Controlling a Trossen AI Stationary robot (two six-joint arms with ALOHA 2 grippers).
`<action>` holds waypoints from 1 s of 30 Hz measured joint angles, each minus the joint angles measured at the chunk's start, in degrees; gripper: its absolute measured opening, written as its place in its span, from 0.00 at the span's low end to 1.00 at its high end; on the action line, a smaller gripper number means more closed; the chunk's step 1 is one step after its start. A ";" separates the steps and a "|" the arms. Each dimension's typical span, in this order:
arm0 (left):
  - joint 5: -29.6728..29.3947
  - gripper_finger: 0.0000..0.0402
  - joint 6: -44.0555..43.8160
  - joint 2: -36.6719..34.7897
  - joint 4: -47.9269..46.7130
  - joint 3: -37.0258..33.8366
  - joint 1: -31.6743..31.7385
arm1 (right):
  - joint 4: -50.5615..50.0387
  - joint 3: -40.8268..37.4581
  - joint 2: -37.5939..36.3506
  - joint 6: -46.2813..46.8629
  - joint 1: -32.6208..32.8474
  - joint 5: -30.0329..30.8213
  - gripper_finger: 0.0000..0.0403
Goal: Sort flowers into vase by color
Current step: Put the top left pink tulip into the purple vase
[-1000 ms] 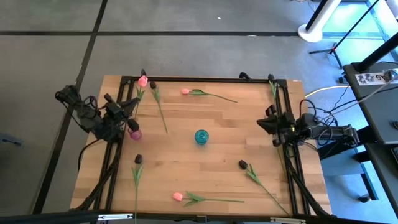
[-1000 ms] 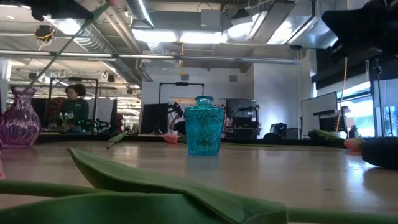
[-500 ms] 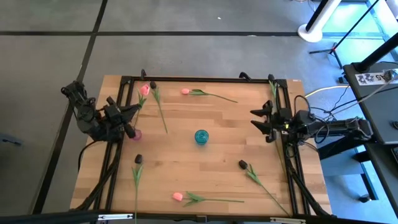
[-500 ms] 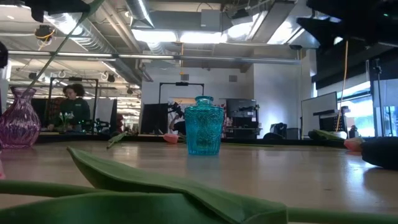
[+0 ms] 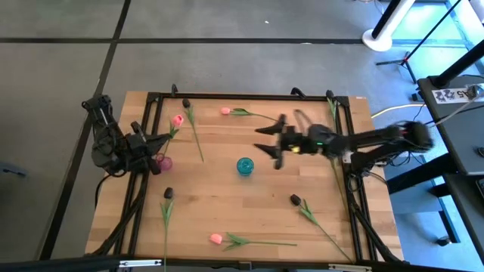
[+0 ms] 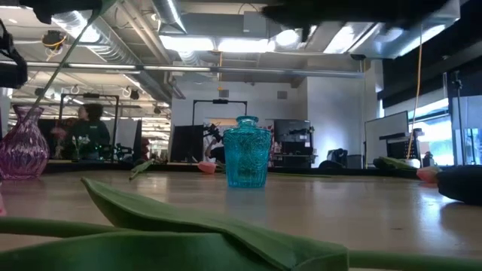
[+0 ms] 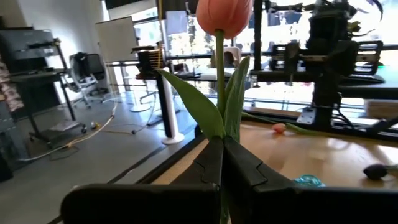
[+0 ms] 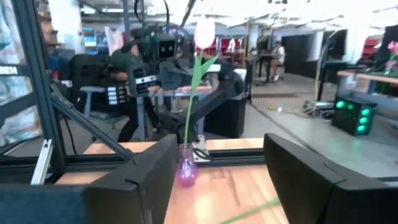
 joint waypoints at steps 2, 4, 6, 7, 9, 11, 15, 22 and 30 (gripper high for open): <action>0.00 0.00 0.07 0.00 -0.02 0.00 -0.59 | -0.15 5.13 5.94 0.65 -0.40 -0.69 0.58; 0.04 0.00 0.17 0.00 -0.25 0.00 -1.17 | 0.03 9.78 11.23 1.54 -0.87 -2.12 0.58; 0.04 0.00 0.56 0.00 -0.26 0.00 -1.98 | -0.16 13.93 15.76 1.68 -1.12 -4.52 0.58; -0.06 0.00 0.99 0.00 -0.24 0.00 -2.51 | -0.19 15.65 17.58 1.74 -1.12 -5.68 0.58; -0.42 0.00 1.70 0.00 -0.24 0.00 -3.76 | -0.26 18.70 20.39 1.75 -1.10 -6.70 0.58; -0.49 0.00 1.92 0.00 -0.22 0.00 -4.89 | -0.14 21.26 22.23 1.79 -1.06 -7.06 0.58; -0.51 0.00 1.68 0.00 -0.06 0.00 -7.77 | -0.50 23.19 23.86 1.77 -1.08 -7.07 0.58; -0.57 0.00 7.45 -1.41 0.45 3.38 -15.32 | -1.16 23.23 23.85 1.77 -1.06 -6.95 0.58; -0.58 0.00 5.33 -7.21 -8.76 3.45 -16.20 | -3.65 23.23 23.85 3.56 -1.06 -7.22 0.58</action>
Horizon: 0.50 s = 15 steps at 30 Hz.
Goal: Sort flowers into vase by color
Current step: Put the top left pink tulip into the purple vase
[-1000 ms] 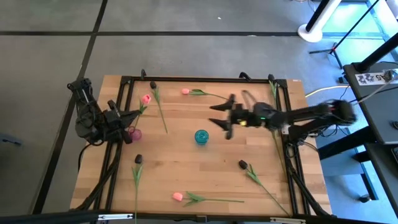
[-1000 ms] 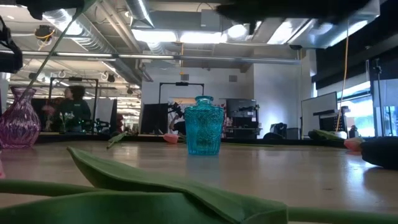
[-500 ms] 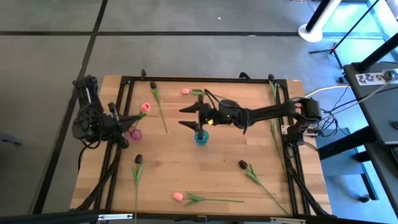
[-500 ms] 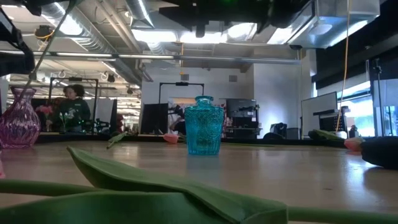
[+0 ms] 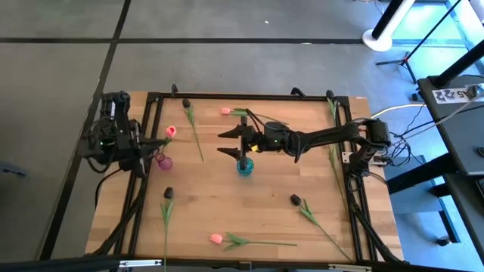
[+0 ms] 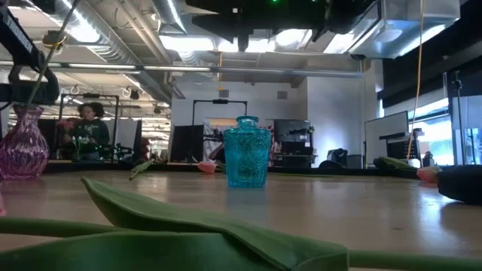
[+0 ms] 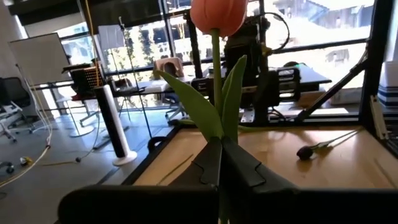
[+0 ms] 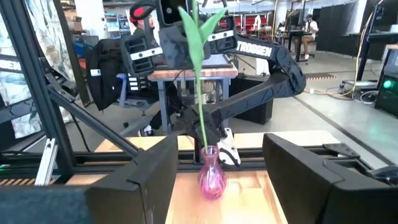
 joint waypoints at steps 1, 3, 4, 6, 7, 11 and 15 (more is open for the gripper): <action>-0.01 0.00 -1.11 -0.38 -1.36 0.00 0.12 | -0.36 0.00 0.00 0.22 0.00 -0.35 0.58; 0.04 0.00 -1.98 -0.83 -1.73 -0.02 0.51 | -1.32 0.00 0.00 0.41 0.00 -0.78 0.58; 0.04 0.00 -1.97 -1.09 -1.73 -0.02 0.72 | -1.52 0.00 0.00 0.41 0.00 -0.93 0.58; 0.04 0.00 -2.56 -1.59 -1.97 -0.02 1.18 | -1.71 0.00 0.00 0.41 0.00 -1.37 0.58; 0.04 0.00 -3.36 -1.85 -2.56 -0.02 1.35 | -1.90 0.00 0.00 0.41 0.00 -1.37 0.58; 0.14 0.00 -9.75 -3.60 -4.79 -0.02 1.46 | -3.72 0.00 0.00 0.41 0.04 -1.39 0.58; 0.08 0.00 -16.78 -5.41 -5.73 -0.02 1.45 | -5.43 0.00 0.00 0.42 0.04 -2.16 0.58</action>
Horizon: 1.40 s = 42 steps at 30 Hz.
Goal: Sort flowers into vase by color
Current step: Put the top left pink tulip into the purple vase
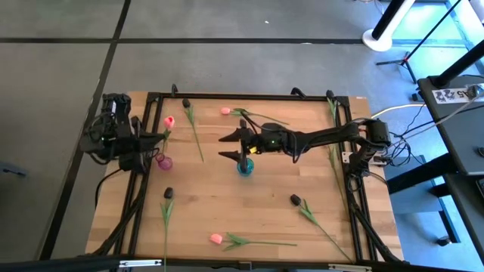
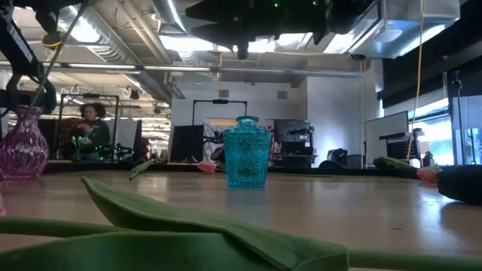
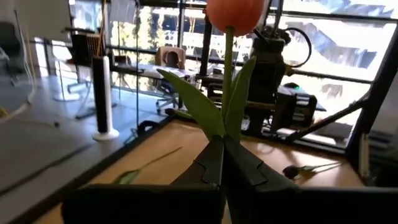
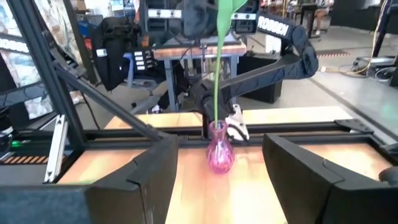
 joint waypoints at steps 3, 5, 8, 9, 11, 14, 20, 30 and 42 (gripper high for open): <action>-0.01 0.00 -3.76 -0.14 -0.32 0.00 0.00 | -0.99 0.02 0.00 -0.01 0.00 -0.17 0.58; -0.01 0.00 -6.69 -0.14 -1.62 -0.31 0.00 | -1.69 0.02 0.00 0.00 0.00 -0.31 0.58; 0.06 0.00 -10.34 -0.12 -3.20 -1.88 0.04 | -2.15 0.02 0.00 0.01 0.00 -1.23 0.58; 0.03 0.00 -11.30 -0.14 -3.21 -2.44 0.04 | -2.33 0.02 0.00 -0.01 0.00 -1.24 0.58; 0.06 0.00 -12.73 -0.09 -3.20 -3.21 0.04 | -2.78 0.02 0.00 -0.01 0.00 -1.27 0.58; 0.04 0.00 -13.30 0.18 -2.90 -3.23 0.10 | -3.01 0.02 -0.02 -0.01 0.00 -1.26 0.58; 0.32 0.00 -13.87 0.26 -1.80 -3.19 0.70 | -4.68 0.02 -0.02 1.08 0.00 -1.59 0.58; 0.88 0.00 -8.05 0.24 -0.35 -1.40 0.72 | -6.53 0.02 -0.02 0.59 0.81 -14.10 0.58; 7.87 0.18 -8.94 0.25 -4.23 -1.40 0.70 | -11.31 0.02 -0.04 -1.81 2.89 -15.23 0.58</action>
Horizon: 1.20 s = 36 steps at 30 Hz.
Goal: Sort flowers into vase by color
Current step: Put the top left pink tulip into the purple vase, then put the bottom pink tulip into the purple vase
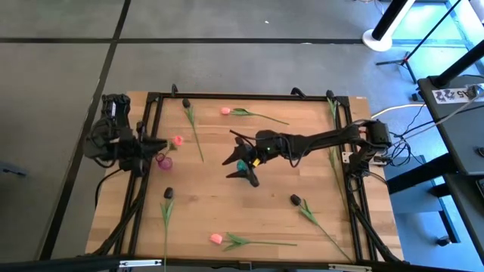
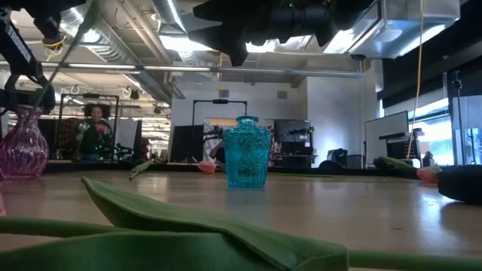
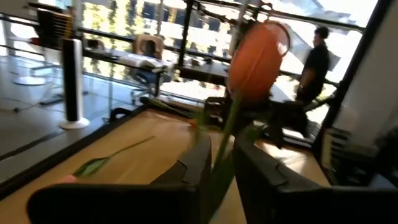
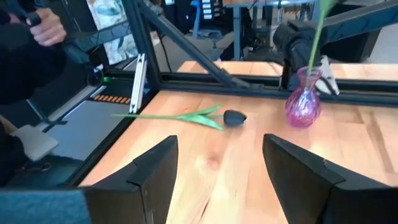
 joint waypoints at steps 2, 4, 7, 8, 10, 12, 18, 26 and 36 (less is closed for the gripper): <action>2.17 0.20 -1.90 0.01 -1.66 0.00 0.02 | -0.45 0.00 0.00 -0.12 0.14 0.46 0.58; 4.04 0.20 -2.23 0.01 -1.80 0.00 0.00 | -0.85 0.00 0.00 -0.10 0.43 0.62 0.58; 4.11 0.20 -2.06 0.01 -1.77 0.00 0.01 | -0.78 0.00 0.00 -0.10 0.52 1.05 0.58; 4.12 0.20 -1.76 0.01 -1.76 0.00 0.00 | -0.75 0.00 0.00 -0.10 0.50 1.07 0.58; 4.43 0.20 -0.74 0.01 -1.78 0.37 0.02 | -0.76 0.00 0.00 -0.09 0.50 1.13 0.58; 5.74 0.20 0.65 0.01 -1.67 1.62 0.00 | -0.70 0.00 0.00 -0.08 0.48 1.13 0.58; 13.78 0.20 3.62 0.01 -2.48 7.73 0.00 | -0.67 0.00 -0.12 -0.06 0.48 1.18 0.58; 13.11 0.21 -14.64 0.01 -22.86 11.13 0.09 | -0.76 0.00 -0.17 -0.01 0.48 1.18 0.58; 26.97 0.21 -19.78 0.11 -26.06 11.99 0.09 | -0.75 0.00 -0.17 0.03 0.48 1.18 0.58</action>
